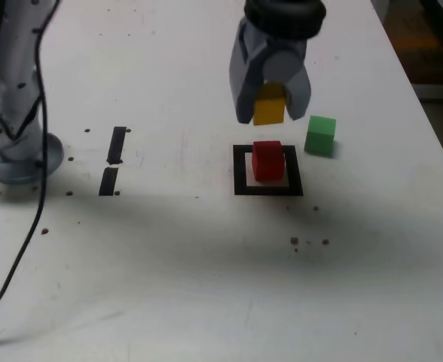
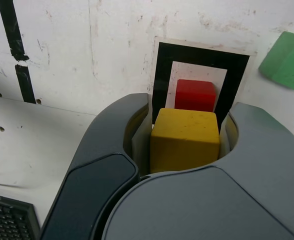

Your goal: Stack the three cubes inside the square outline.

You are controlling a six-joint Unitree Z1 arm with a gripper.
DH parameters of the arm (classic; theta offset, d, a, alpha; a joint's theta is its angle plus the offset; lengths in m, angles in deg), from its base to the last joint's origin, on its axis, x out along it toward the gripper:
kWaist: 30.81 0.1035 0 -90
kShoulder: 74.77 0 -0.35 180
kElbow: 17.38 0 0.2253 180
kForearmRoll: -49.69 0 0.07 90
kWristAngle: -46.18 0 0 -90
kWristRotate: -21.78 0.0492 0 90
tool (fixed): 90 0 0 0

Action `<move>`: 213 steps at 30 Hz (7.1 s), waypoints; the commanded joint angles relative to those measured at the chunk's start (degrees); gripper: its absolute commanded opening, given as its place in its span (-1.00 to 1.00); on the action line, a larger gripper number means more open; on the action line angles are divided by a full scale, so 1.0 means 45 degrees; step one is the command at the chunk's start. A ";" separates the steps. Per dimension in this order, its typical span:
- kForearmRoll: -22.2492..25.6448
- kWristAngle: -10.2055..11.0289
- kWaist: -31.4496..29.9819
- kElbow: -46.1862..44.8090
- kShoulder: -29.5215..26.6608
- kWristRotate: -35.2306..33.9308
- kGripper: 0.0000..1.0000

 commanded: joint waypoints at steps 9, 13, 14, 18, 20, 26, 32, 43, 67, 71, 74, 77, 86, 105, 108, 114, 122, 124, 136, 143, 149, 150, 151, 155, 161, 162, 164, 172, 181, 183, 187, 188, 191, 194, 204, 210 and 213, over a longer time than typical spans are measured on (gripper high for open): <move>-0.0322 -0.0117 -0.0115 -0.0387 0.0652 -0.0097 -0.56; -0.0512 -0.0273 -0.0115 -0.0479 0.0772 -0.0097 -0.56; -0.0592 -0.0322 -0.0115 -0.0552 0.0803 -0.0097 -0.56; -0.0799 -0.0358 -0.0115 -0.0743 0.0866 -0.0095 -0.56; -0.0871 -0.0357 -0.0113 -0.0803 0.0894 -0.0087 -0.56; -0.1105 -0.0393 -0.0105 -0.0899 0.0994 -0.0047 -0.56; -0.1316 -0.0473 -0.0063 -0.1102 0.1082 0.0021 -0.44; -0.1532 -0.0663 0.0158 -0.1286 0.1107 0.0371 0.31; 0.0302 -0.0155 0.0158 -0.0110 0.0001 0.0015 0.99; 0.0890 0.0514 0.0284 0.0874 -0.0054 0.0535 0.99; 0.0991 0.1071 0.0550 0.1537 0.0062 0.1557 0.99; 0.0956 0.1456 0.0885 0.2169 0.0347 0.2944 0.99; 0.0704 0.1595 0.1401 0.3181 0.1804 0.6054 0.98; -0.0606 0.0601 0.1402 0.2582 0.3778 0.5938 0.78; -0.0816 0.0468 0.1389 0.2480 0.3794 0.5922 0.67; -0.1343 0.0320 0.1369 0.2416 0.3891 0.5817 0.26; -0.1844 0.0313 0.1369 0.2279 0.4028 0.5516 -0.12; -0.1912 0.0426 0.1369 0.2299 0.3972 0.5453 -0.24; 0.0040 0.0802 0.1220 0.3577 0.2389 0.4841 -0.59; 0.1632 0.0738 0.0777 0.3855 -0.0133 0.3536 -0.59; 0.1649 0.0391 -0.0144 0.1790 -0.1510 0.0957 -0.59; 0.1645 0.0345 -0.0316 0.1557 -0.1502 0.0598 -0.59; 0.1638 0.0291 -0.0467 0.1401 -0.1434 0.0303 -0.59; 0.1576 -0.0044 -0.0815 0.1339 -0.0799 -0.0250 -0.58; 0.1495 -0.0212 -0.0931 0.1574 -0.0027 -0.0272 -0.58; 0.1492 -0.0189 -0.0935 0.1567 0.0021 -0.0272 -0.58; 0.1484 -0.0145 -0.0927 0.1520 0.0095 -0.0269 -0.58; 0.1210 -0.0137 -0.0751 0.1153 0.0407 -0.0095 -0.57; 0.0983 0.0175 -0.0507 0.1074 0.0639 0.0216 -0.52; 0.0906 0.0266 -0.0492 0.1024 0.0637 0.0236 -0.52; 0.0724 0.0286 -0.0455 0.0871 0.0637 0.0277 -0.52; 0.0669 0.0269 -0.0448 0.0830 0.0637 0.0285 -0.52; 0.0475 0.0187 -0.0442 0.0698 0.0637 0.0292 -0.52; 0.0280 0.0091 -0.0443 0.0542 0.0637 0.0289 -0.52; 0.0128 0.0018 -0.0421 0.0347 0.0645 0.0274 -0.21; 0.0102 -0.0108 -0.0375 0.0321 0.0638 0.0289 0.57; 0.0068 -0.0144 -0.0369 0.0317 0.0628 0.0294 0.79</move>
